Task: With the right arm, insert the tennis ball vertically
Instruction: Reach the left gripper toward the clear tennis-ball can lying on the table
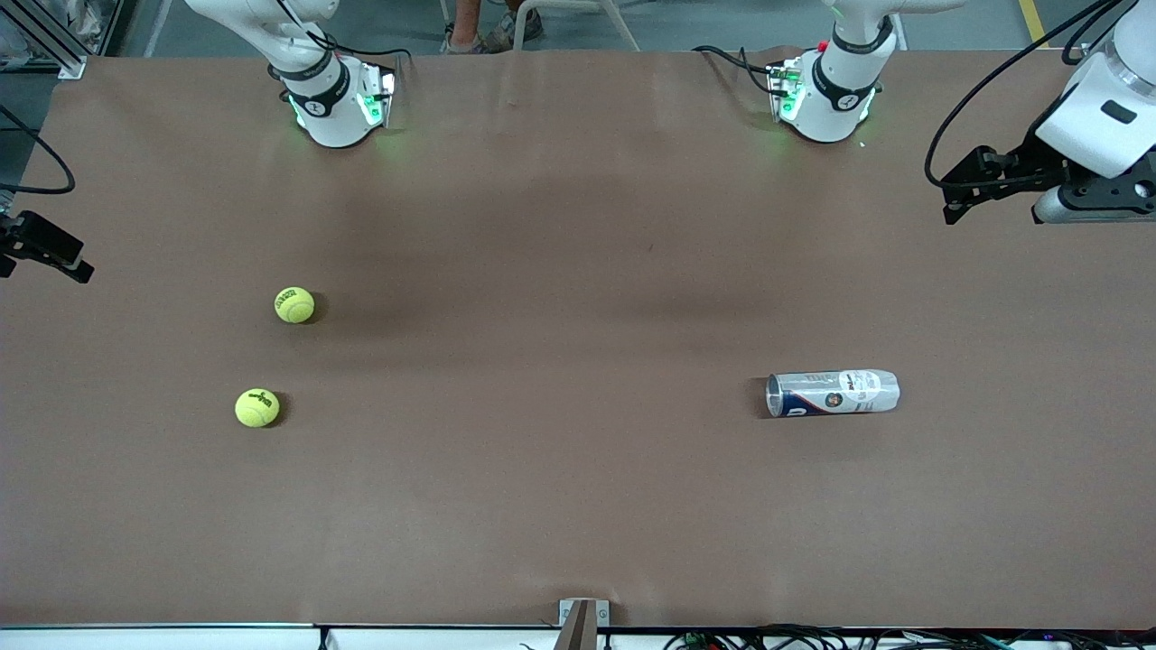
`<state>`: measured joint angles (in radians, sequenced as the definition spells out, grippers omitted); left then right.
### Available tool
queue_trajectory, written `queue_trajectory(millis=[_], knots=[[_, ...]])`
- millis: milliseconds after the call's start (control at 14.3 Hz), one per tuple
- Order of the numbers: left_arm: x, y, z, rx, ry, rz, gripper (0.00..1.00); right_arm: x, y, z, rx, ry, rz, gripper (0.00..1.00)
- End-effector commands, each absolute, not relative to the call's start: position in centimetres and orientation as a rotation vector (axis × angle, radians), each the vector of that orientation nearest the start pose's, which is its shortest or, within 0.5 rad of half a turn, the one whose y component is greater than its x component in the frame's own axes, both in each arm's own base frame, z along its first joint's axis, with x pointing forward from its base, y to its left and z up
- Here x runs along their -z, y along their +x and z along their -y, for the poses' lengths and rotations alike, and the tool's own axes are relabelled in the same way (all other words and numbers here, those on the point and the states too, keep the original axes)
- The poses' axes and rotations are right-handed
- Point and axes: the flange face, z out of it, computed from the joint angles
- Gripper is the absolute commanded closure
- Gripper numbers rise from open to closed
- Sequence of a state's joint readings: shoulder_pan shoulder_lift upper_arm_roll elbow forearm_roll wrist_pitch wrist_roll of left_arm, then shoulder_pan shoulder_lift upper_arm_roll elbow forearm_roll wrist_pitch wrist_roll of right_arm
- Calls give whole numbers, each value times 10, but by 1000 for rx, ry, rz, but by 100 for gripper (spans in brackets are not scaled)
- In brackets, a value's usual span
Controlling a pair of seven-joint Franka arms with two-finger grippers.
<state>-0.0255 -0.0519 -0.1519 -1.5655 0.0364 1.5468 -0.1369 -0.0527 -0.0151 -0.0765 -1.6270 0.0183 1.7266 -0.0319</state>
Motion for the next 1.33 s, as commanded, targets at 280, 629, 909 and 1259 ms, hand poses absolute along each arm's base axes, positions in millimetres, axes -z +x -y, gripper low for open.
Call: queue_trajectory(millis=[280, 629, 909, 1259], knots=[[-667, 530, 91, 94, -3082, -124, 0, -618, 563, 75, 180, -3121, -166, 0], [-623, 559, 97, 1, -3068, -392, 0, -613, 565, 69, 165, -3122, -157, 0], [-561, 585, 128, -132, -3029, -667, 0, -611, 566, 69, 156, -3121, -147, 0], [-500, 592, 173, -286, -2977, -873, 0, -595, 567, 73, 77, -3119, -157, 0]])
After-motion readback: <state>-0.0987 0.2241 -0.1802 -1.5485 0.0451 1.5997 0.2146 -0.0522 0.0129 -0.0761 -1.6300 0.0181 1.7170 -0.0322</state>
